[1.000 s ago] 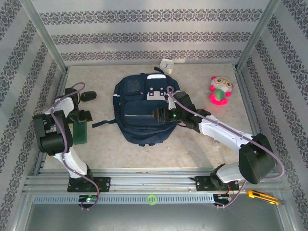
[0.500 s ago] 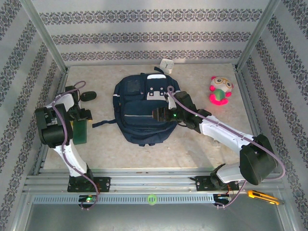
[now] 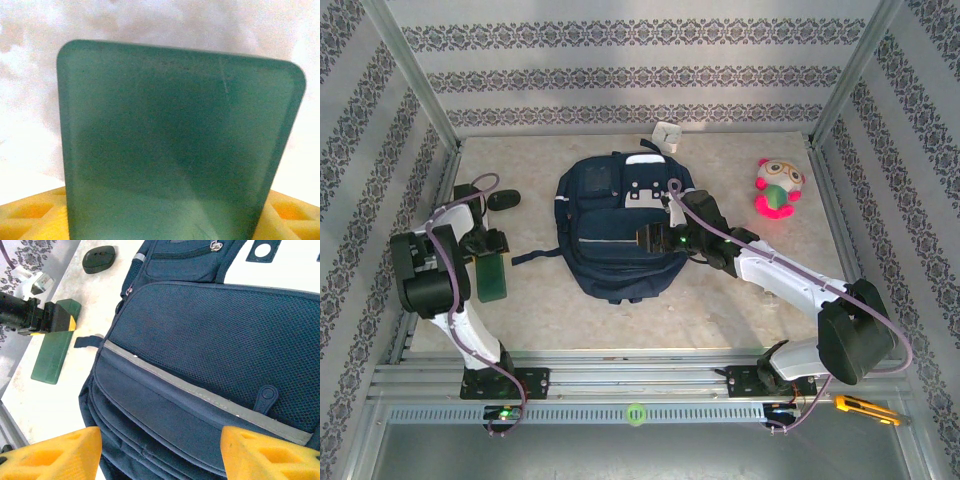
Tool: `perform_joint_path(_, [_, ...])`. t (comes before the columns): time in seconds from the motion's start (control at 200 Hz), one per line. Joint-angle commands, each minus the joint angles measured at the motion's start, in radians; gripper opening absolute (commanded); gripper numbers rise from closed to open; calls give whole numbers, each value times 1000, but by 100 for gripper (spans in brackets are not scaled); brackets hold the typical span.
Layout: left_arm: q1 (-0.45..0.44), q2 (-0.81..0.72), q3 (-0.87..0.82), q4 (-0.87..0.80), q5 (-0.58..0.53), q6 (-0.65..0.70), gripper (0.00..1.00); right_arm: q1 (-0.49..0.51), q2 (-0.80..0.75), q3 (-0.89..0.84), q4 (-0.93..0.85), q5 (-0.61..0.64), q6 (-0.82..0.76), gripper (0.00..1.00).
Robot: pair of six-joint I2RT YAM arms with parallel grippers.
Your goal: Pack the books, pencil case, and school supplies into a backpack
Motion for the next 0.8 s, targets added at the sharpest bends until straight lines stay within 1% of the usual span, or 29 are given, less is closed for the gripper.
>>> perform_joint_path(0.0, [16,-118,-34,31,42,-56,53,16,-47,-24,42,-16,-7,63])
perform_joint_path(0.09, [11,-234,-59,21,124,-127,47,55,-88,-80,138,33,13,63])
perform_joint_path(0.185, [4,-385,-121,50,230,-256,44,107,-105,-127,258,71,70,63])
perform_joint_path(0.245, [1,-478,-157,70,284,-341,43,149,-96,-130,304,96,103,63])
perform_joint_path(0.29, [0,-541,-189,107,346,-400,42,192,-82,-124,335,122,111,63])
perform_joint_path(0.36, [-4,-614,-207,124,384,-495,41,262,-46,-106,374,172,125,64])
perform_joint_path(0.39, [-6,-641,-224,148,419,-537,41,289,-24,-95,394,190,140,65])
perform_joint_path(0.485, [-12,-703,-253,187,487,-670,41,359,72,-61,498,216,196,66])
perform_joint_path(0.545, [-14,-737,-293,233,520,-761,41,413,131,-51,600,248,150,71])
perform_joint_path(0.6, [-16,-768,-331,273,556,-837,40,452,179,-28,649,273,115,74])
perform_joint_path(0.66, [-24,-782,-357,284,598,-894,40,471,227,11,667,264,107,76])
perform_joint_path(0.72, [-31,-783,-371,289,642,-921,41,476,269,40,688,263,116,76])
perform_joint_path(0.794, [-39,-792,-398,326,662,-962,41,476,315,63,717,266,148,76])
